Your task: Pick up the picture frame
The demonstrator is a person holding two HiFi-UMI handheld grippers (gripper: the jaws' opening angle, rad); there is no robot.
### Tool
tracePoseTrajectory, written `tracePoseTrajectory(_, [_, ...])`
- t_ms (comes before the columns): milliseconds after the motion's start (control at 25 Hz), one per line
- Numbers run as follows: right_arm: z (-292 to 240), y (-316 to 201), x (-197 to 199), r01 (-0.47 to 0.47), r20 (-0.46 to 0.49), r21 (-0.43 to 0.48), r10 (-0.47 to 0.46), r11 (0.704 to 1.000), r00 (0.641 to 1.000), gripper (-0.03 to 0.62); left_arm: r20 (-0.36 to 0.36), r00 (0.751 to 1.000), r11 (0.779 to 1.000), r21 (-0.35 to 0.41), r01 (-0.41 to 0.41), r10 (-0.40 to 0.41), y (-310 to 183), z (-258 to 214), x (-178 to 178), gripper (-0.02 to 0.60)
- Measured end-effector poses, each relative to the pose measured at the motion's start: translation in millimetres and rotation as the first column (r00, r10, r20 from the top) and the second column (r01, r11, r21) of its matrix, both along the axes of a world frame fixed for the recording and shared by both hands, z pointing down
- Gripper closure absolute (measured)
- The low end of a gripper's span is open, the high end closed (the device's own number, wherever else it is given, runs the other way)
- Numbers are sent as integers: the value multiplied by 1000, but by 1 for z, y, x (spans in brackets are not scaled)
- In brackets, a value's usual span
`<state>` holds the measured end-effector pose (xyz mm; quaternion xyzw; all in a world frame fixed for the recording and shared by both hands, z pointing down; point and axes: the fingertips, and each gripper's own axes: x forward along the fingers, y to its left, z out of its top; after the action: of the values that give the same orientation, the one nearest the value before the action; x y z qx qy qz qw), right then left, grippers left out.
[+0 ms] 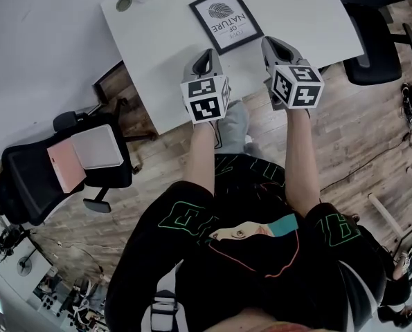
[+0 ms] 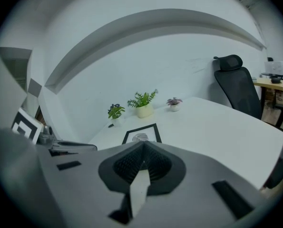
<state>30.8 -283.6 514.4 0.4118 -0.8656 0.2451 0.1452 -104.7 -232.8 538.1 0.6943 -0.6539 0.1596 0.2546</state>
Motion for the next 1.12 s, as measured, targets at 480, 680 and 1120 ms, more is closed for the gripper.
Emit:
tracePoseTrajectory(480, [10, -49, -22, 41, -64, -25, -42, 999, 997, 589, -18, 999, 997, -55, 51, -52, -50, 14, -21, 548])
tracePoseTrajectory(680, [14, -66, -34, 80, -115, -42, -85, 996, 990, 588, -49, 995, 992, -93, 84, -89, -63, 22, -29, 537])
tracePoseTrajectory(1120, [28, -80, -53, 144, -215, -80, -158, 986, 964, 558, -82, 982, 978, -137, 160, -172, -74, 39, -43, 500])
